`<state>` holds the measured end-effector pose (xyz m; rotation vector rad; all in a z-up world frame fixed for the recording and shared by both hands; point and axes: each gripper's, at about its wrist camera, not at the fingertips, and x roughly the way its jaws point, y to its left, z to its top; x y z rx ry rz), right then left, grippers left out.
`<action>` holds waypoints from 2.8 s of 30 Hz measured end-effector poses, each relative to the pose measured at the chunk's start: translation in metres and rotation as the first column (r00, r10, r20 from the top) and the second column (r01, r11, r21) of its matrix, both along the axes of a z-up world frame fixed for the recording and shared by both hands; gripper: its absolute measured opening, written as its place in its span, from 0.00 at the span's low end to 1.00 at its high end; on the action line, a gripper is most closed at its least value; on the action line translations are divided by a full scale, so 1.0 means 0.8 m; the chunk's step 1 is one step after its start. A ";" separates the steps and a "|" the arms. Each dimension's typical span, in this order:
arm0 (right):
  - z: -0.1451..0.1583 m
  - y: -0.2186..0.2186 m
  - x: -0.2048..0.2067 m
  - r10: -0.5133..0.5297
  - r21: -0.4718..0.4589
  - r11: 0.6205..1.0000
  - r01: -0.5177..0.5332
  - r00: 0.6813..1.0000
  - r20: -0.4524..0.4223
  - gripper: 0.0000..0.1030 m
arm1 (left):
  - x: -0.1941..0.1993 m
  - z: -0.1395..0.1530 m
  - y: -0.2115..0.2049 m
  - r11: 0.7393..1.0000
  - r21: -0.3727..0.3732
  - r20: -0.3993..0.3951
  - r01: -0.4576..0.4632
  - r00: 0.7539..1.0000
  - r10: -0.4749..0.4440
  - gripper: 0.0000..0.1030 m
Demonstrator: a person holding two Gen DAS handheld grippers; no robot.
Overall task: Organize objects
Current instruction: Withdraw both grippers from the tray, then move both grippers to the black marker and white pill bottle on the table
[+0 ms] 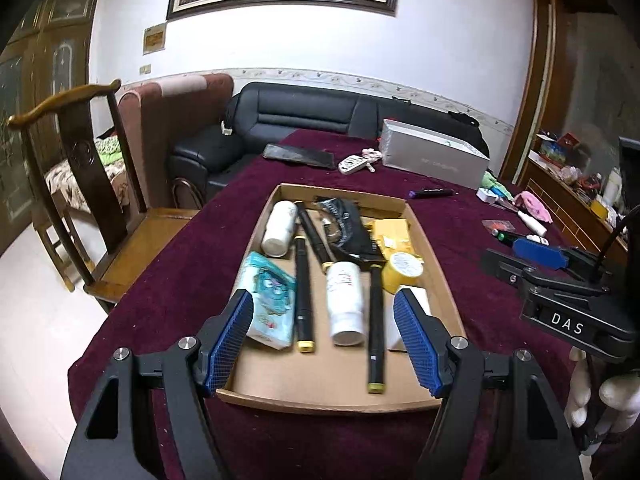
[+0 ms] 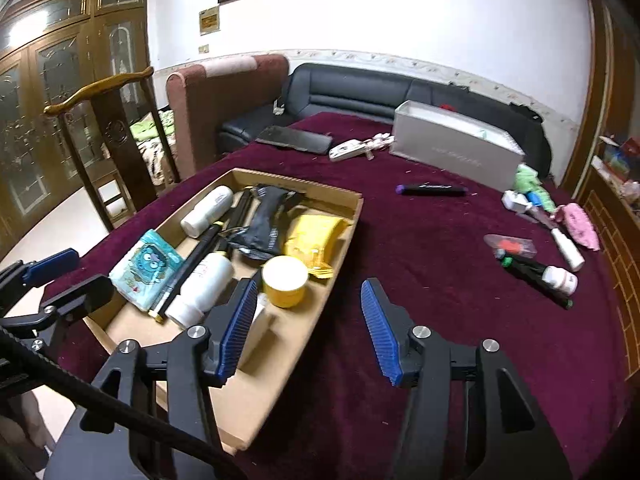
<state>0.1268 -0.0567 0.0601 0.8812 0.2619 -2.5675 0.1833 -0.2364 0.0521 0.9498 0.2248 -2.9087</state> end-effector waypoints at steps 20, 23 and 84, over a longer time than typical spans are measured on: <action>0.002 0.103 -0.003 -0.156 -0.026 0.988 0.155 0.986 -0.055 0.60 | -0.010 0.005 0.117 0.983 -0.116 0.060 0.140 0.989 -0.134 0.65; 0.000 0.113 -0.006 -0.164 -0.030 0.986 0.162 0.985 -0.052 0.60 | -0.015 0.004 0.134 0.977 -0.133 0.073 0.164 0.985 -0.155 0.65; -0.054 0.311 -0.255 -0.108 -0.278 0.926 0.255 0.886 0.452 0.67 | -0.133 -0.104 0.293 0.902 -0.072 0.376 0.426 0.849 -0.371 0.99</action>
